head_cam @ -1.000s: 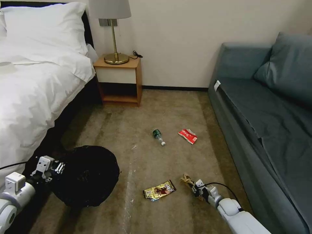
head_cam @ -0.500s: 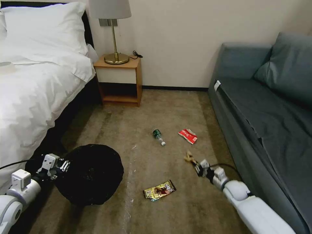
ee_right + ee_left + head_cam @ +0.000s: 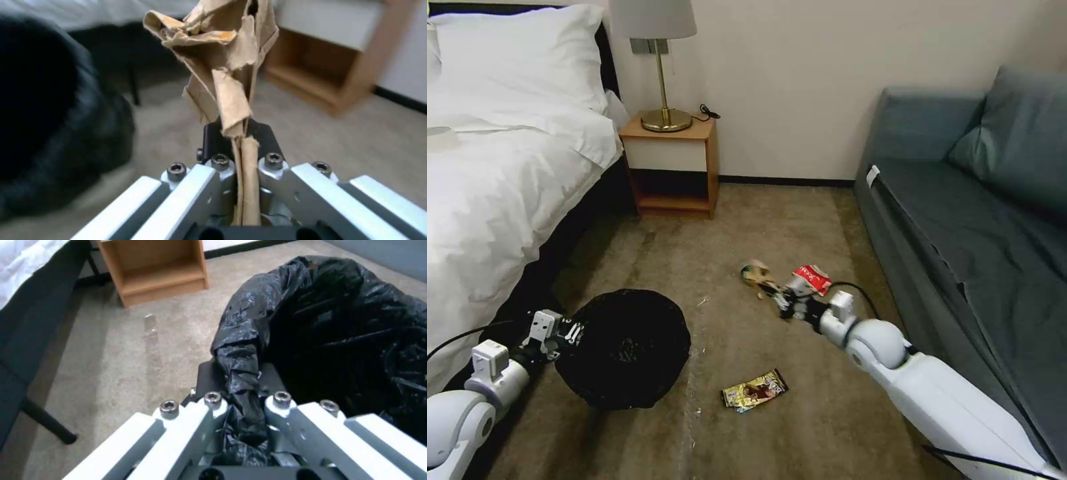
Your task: Pick up the trash bin, then pick up the garbage on the floor and place it into the trash bin.
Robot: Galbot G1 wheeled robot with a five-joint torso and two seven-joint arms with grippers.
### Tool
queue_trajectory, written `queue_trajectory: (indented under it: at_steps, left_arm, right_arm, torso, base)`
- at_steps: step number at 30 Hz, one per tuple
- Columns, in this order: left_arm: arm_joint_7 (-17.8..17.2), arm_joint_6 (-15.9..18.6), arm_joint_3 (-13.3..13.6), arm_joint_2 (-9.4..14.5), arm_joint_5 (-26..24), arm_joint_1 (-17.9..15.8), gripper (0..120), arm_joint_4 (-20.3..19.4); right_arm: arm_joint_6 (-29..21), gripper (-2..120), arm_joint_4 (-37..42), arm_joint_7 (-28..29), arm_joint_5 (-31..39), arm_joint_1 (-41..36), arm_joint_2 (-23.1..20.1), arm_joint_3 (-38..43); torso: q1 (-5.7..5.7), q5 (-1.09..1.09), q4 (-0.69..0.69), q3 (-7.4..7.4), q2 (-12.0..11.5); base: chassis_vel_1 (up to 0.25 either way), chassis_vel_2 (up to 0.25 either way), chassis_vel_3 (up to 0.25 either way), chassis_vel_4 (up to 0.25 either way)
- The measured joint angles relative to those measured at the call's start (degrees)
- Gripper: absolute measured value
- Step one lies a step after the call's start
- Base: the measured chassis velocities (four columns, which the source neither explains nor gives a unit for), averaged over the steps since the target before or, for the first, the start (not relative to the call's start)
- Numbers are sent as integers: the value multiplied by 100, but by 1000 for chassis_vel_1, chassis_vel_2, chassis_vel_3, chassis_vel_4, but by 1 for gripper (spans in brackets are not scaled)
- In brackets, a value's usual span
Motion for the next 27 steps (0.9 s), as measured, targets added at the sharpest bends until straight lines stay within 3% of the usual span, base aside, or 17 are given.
queue_trajectory:
  at_steps: [4, 13, 17, 27]
  left_arm:
    - [-5, -17, -249, -156, 11, 205, 4, -113]
    - [-47, -33, -279, -162, -19, 130, 4, -15]
    - [-59, -43, -279, -129, -45, 56, 4, 76]
    - [-153, -116, 38, -108, -150, -311, 4, 433]
  right_arm:
    - [-65, 0, -22, 66, 300, 624, 375, -732]
    - [-105, 0, -221, 201, 482, 1057, 1242, -1485]
    - [-39, 0, -323, 144, 482, 1105, 1428, -1582]
    - [94, 0, -470, 83, 526, 1204, 1786, -1808]
  torso:
    - [0, 6, 8, 0, 0]
    - [0, 2, 1, 0, 0]
    - [0, 2, 2, 0, 0]
    - [0, 3, 2, 0, 0]
  base:
    - [0, 0, 0, 0]
    - [0, 0, 0, 0]
    - [0, 0, 0, 0]
    - [0, 0, 0, 0]
